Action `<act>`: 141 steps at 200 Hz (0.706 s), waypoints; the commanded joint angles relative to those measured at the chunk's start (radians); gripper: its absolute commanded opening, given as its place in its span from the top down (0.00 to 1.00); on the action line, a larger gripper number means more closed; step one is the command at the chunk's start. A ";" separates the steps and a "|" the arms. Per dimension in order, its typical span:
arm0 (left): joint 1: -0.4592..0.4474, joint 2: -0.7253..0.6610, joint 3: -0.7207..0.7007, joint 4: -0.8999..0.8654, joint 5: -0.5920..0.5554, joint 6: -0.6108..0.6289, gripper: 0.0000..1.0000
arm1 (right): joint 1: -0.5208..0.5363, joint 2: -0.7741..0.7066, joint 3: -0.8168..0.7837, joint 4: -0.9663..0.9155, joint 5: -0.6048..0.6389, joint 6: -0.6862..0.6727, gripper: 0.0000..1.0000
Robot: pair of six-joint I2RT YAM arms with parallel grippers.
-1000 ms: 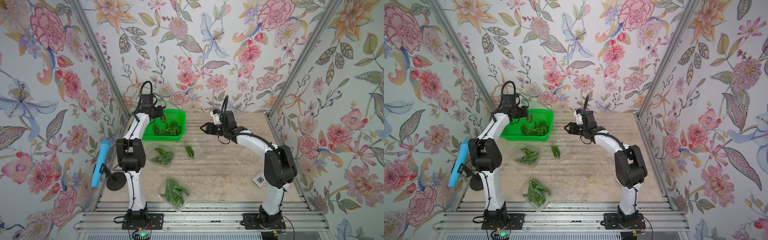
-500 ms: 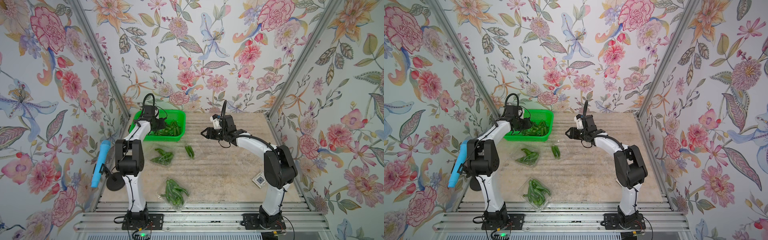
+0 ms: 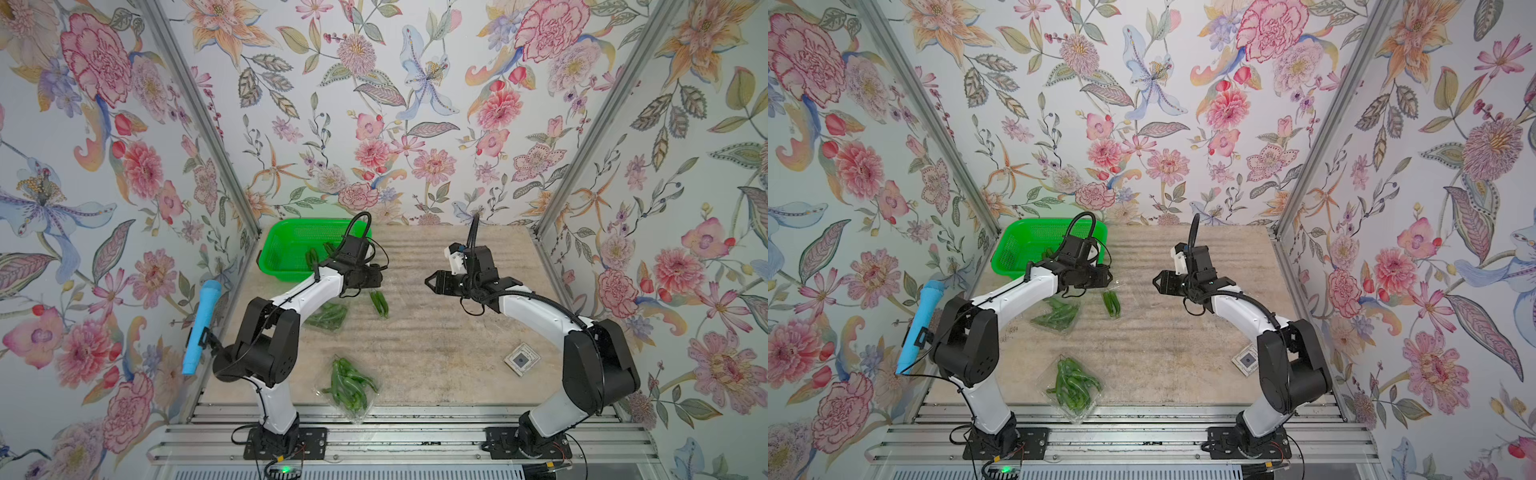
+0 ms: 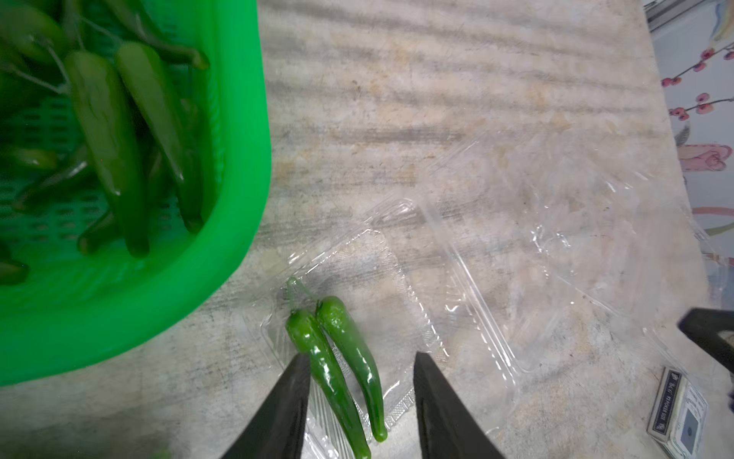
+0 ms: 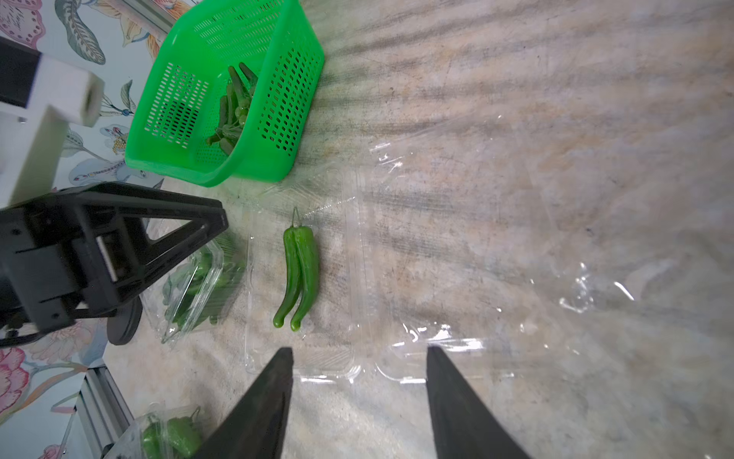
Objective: Take small green peppers out of containers
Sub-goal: Place the green pepper in the basket, then pick up the green pepper from the packing box.
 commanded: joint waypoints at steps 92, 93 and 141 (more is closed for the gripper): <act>-0.088 0.138 0.067 -0.024 -0.099 -0.120 0.56 | -0.075 -0.121 -0.165 0.055 -0.016 -0.023 0.44; -0.088 0.138 0.066 -0.024 -0.100 -0.121 0.56 | -0.075 -0.122 -0.165 0.055 -0.016 -0.023 0.44; -0.097 0.141 0.056 -0.039 -0.131 -0.145 0.55 | -0.089 -0.124 -0.184 0.072 -0.040 -0.024 0.44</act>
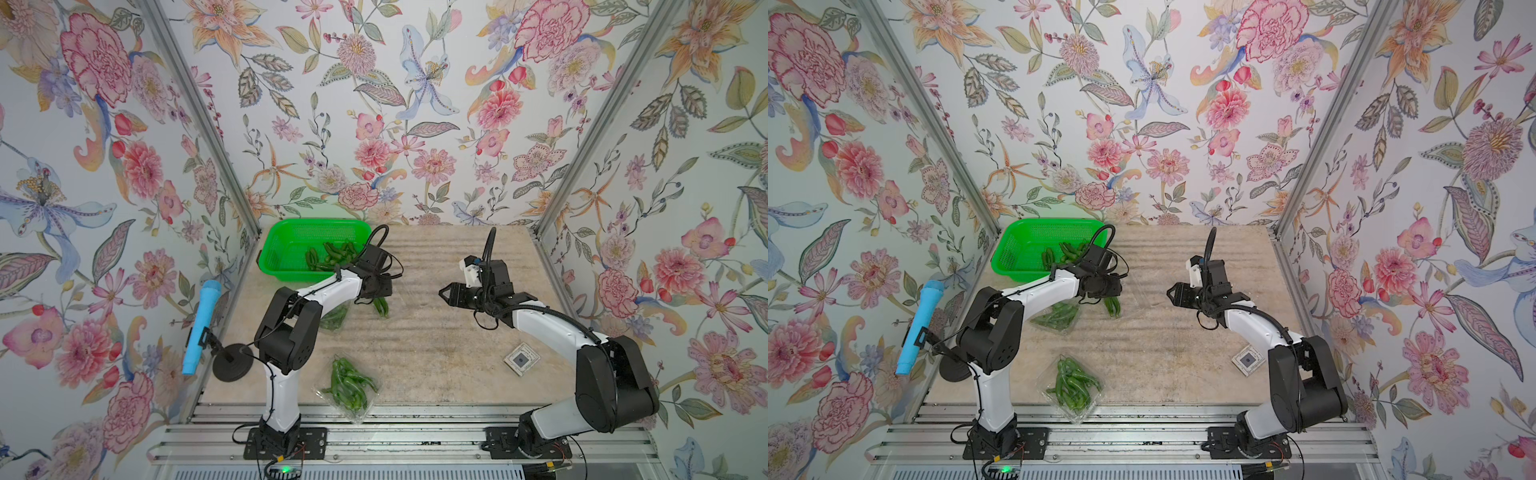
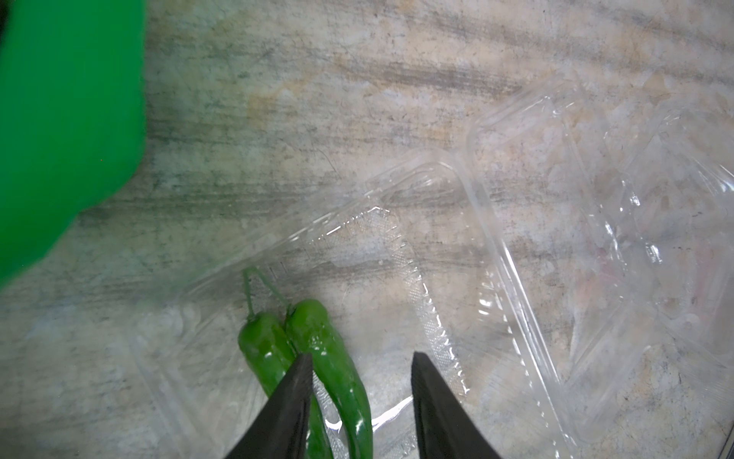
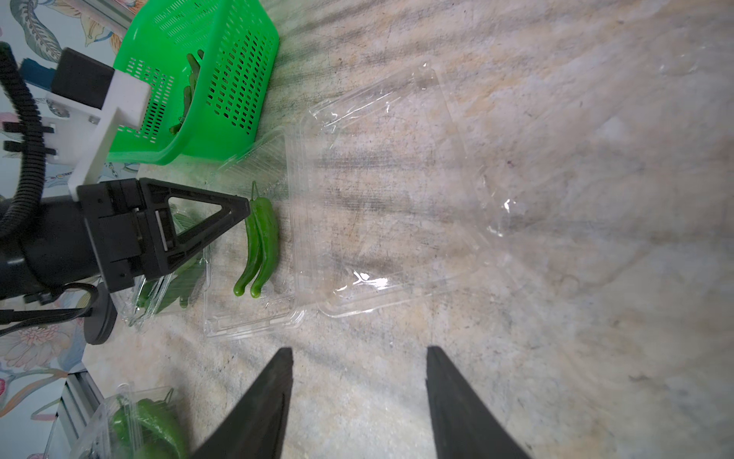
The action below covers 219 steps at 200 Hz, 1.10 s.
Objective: Take small green peppers out of containers
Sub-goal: Pick up the green pepper from the packing box.
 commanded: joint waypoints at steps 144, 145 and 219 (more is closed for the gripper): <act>-0.049 0.104 0.046 -0.058 -0.072 -0.081 0.56 | -0.089 -0.017 -0.052 0.066 -0.142 -0.045 0.44; -0.049 0.104 0.047 -0.059 -0.072 -0.081 0.56 | -0.089 -0.017 -0.052 0.067 -0.142 -0.045 0.44; -0.052 0.175 0.104 -0.091 -0.074 -0.054 0.72 | -0.099 -0.028 -0.066 0.083 -0.155 -0.034 0.44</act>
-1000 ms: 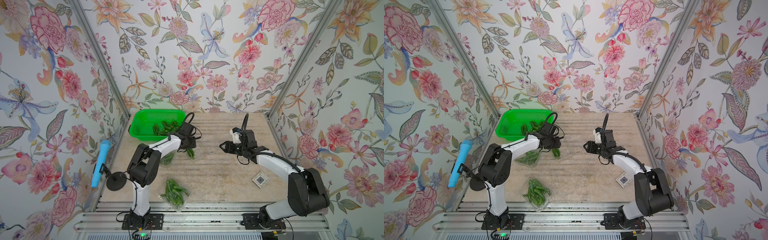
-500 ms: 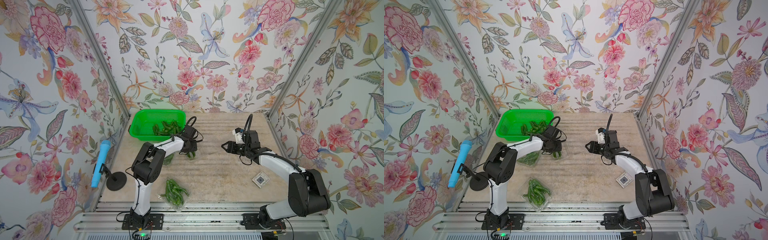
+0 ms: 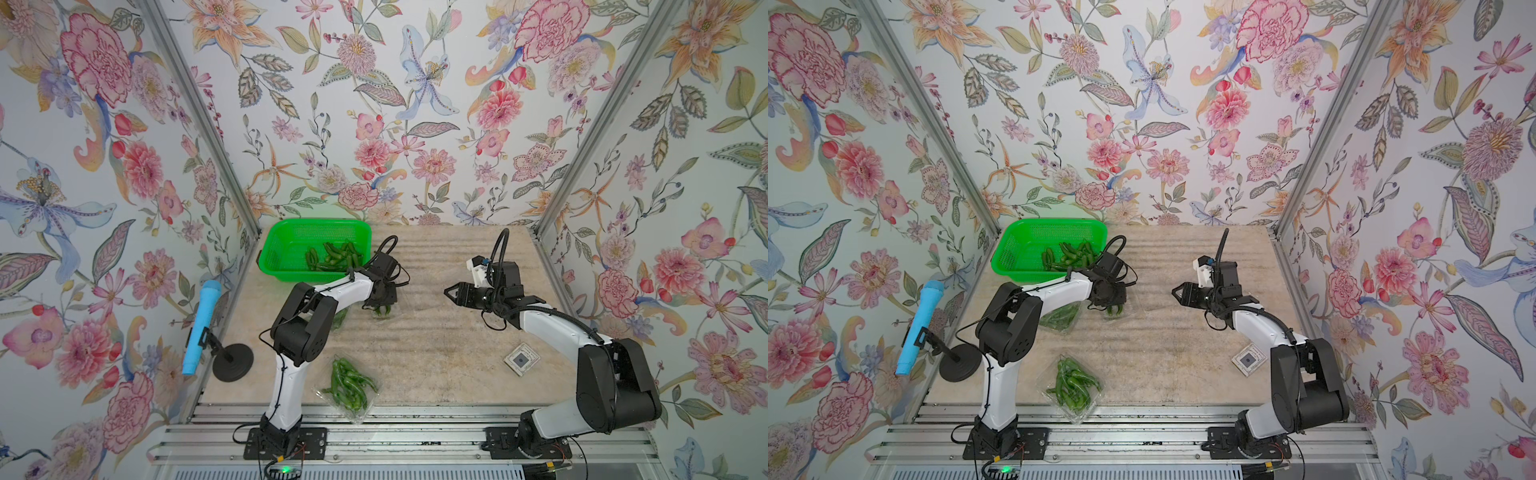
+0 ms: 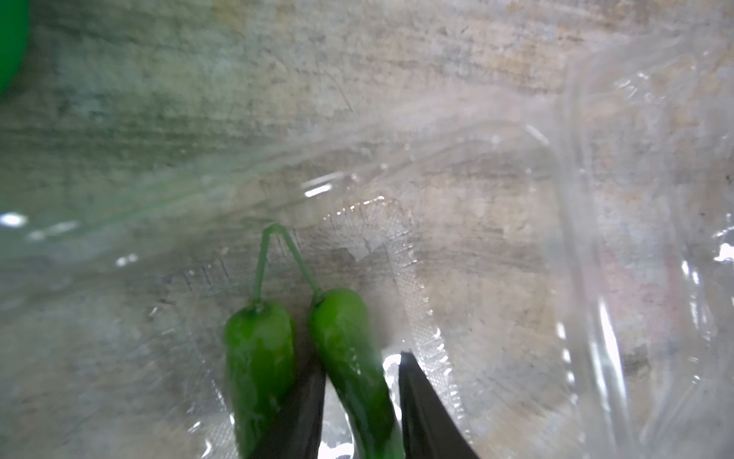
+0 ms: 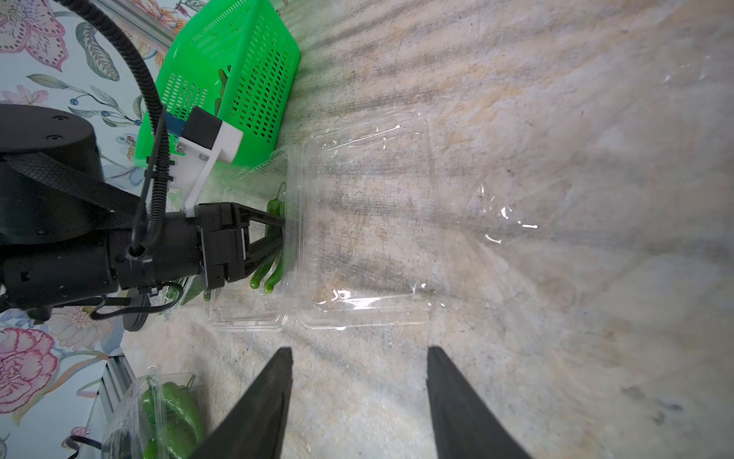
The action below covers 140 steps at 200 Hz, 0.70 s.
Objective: Take small green peppers out of containers
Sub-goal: Pick up the green pepper from the packing box.
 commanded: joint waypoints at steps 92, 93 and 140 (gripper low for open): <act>-0.025 -0.134 0.191 -0.130 -0.057 0.135 0.92 | 0.005 -0.017 0.031 0.013 -0.042 0.036 0.43; -0.024 -0.137 0.192 -0.131 -0.057 0.136 0.92 | 0.006 -0.016 0.033 0.012 -0.042 0.036 0.43; 0.102 -0.212 0.277 -0.144 -0.033 0.212 0.90 | 0.161 0.112 0.211 -0.055 0.006 0.011 0.45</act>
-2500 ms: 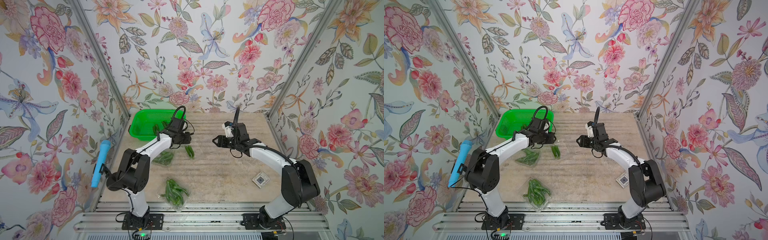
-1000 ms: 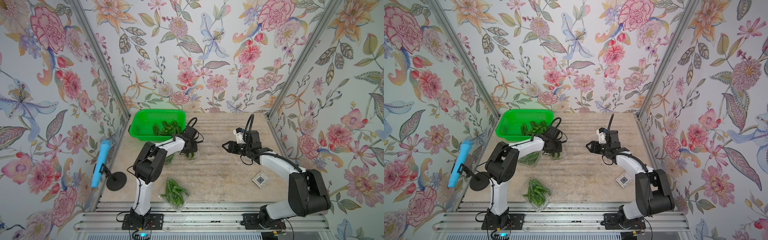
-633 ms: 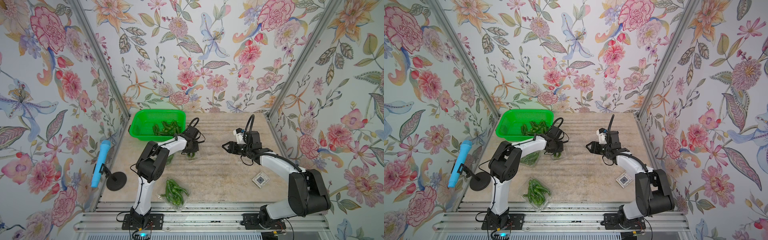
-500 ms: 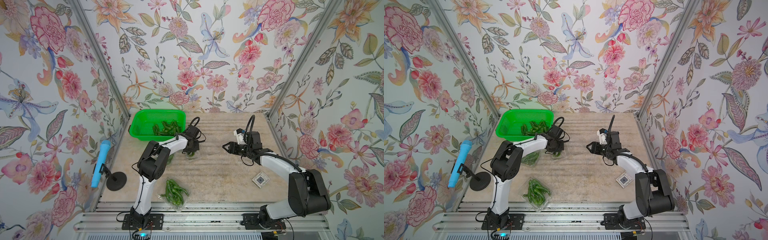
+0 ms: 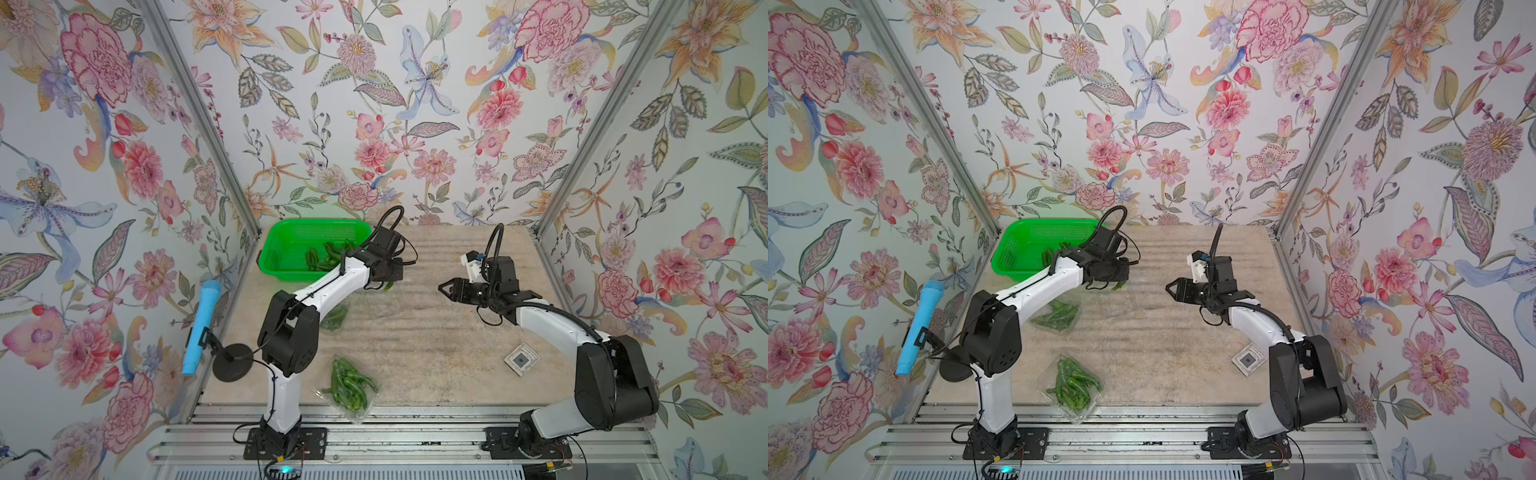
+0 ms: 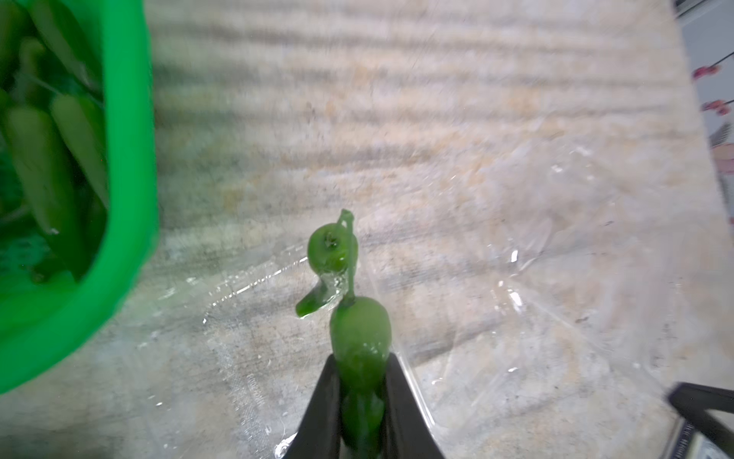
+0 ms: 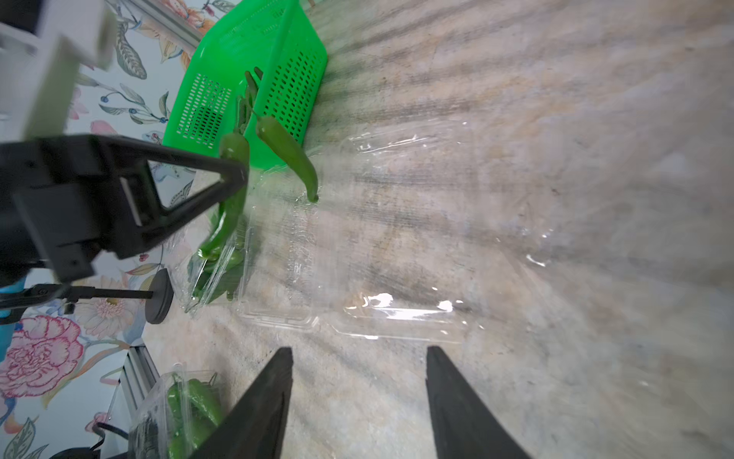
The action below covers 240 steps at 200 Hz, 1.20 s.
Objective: Take small green peppers out of containers
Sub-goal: Pick up the green pepper from the packing box, then place the green pepper in the basket.
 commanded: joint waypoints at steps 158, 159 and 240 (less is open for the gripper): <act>0.450 0.440 0.557 -0.082 0.209 0.140 0.51 | 0.350 0.649 0.645 -0.280 0.223 0.061 0.50; 0.450 0.436 0.553 -0.082 0.208 0.139 0.51 | 0.350 0.650 0.647 -0.283 0.227 0.060 0.50; 0.439 -0.094 -0.144 0.195 0.229 0.085 0.52 | 0.291 0.656 0.686 -0.540 0.579 -0.006 0.51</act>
